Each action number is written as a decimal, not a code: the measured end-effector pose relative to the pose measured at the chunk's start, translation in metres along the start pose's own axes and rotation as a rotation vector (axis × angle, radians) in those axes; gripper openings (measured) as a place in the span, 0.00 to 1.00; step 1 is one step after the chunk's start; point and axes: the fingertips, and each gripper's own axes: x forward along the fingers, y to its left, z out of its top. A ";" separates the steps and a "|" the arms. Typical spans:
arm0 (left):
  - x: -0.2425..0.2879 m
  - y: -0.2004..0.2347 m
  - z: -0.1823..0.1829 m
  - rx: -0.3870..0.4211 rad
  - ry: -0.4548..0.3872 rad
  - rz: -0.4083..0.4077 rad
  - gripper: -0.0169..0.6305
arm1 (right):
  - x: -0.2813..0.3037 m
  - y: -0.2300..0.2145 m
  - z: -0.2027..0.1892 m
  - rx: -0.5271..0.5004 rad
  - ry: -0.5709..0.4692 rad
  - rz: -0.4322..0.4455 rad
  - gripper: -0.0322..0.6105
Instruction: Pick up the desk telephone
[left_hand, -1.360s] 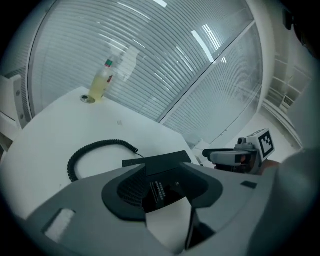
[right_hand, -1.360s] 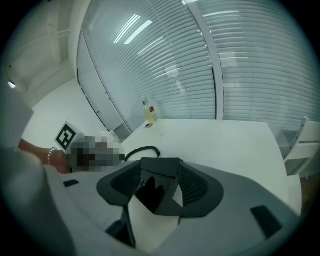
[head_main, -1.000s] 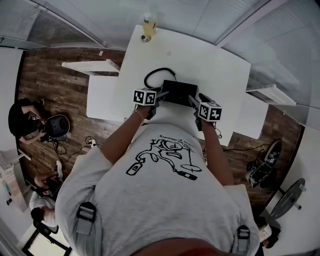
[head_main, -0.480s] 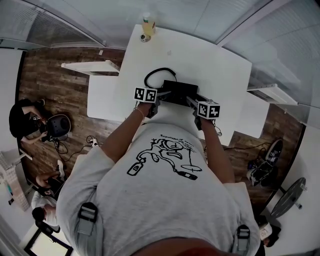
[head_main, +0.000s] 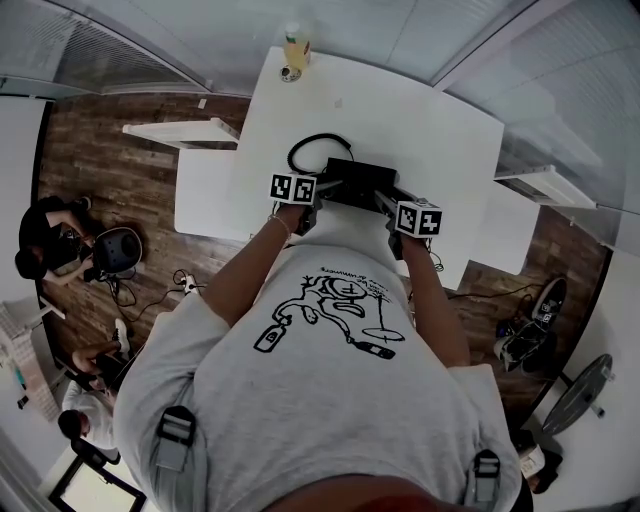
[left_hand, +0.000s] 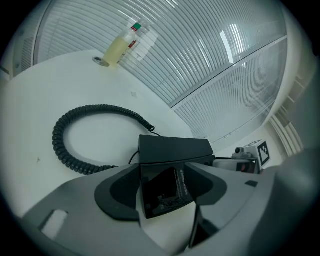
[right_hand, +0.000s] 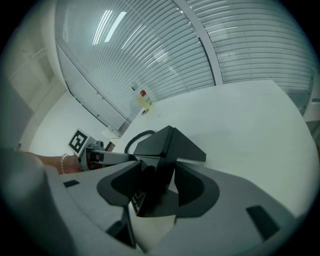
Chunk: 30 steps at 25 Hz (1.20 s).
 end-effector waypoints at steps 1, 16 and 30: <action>-0.001 -0.002 0.002 0.006 -0.005 0.000 0.45 | -0.001 0.000 0.001 0.005 -0.004 0.000 0.36; -0.058 -0.071 0.045 0.095 -0.085 0.032 0.45 | -0.059 0.038 0.035 0.029 -0.083 0.040 0.36; -0.122 -0.146 0.083 0.155 -0.167 0.023 0.44 | -0.137 0.100 0.098 -0.025 -0.201 0.072 0.36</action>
